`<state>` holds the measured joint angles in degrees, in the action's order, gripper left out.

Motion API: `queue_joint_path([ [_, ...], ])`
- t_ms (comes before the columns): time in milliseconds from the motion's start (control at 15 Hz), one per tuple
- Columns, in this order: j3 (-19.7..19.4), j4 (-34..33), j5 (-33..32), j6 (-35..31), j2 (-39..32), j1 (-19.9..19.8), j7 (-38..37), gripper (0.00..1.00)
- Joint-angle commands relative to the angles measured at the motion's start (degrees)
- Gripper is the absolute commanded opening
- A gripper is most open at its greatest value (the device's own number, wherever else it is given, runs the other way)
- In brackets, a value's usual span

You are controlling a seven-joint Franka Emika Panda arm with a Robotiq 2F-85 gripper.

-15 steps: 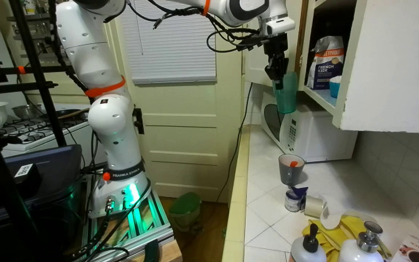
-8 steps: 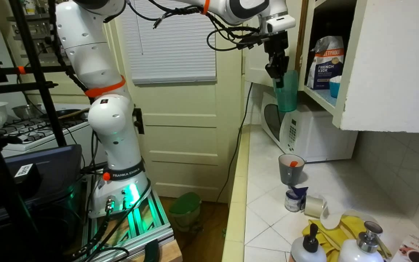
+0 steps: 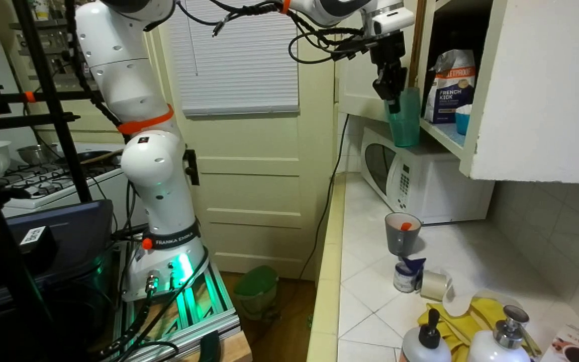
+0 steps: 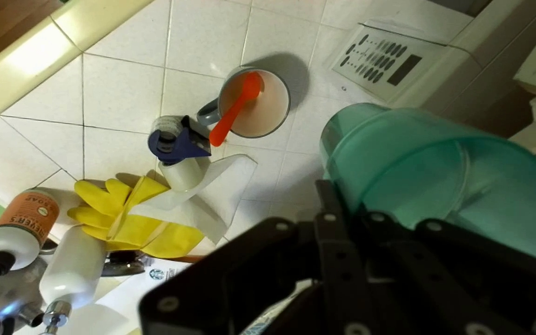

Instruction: Put the blue cup on the bottom shelf of the right upper cabinet then put the orange spoon from the mug in the blue cup.

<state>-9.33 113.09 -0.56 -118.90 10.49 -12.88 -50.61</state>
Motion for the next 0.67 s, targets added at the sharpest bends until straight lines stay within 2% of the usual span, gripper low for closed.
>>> queue_joint_path([
  [0, -0.4, -3.4, 1.4, 3.5, -1.2, -0.4, -0.4, 0.01],
  [333, -0.6, -5.9, 2.4, 7.9, -1.5, -0.1, -0.2, 0.01],
  [600, -0.3, -7.0, 1.5, 7.5, -1.2, -0.1, -1.0, 0.01],
])
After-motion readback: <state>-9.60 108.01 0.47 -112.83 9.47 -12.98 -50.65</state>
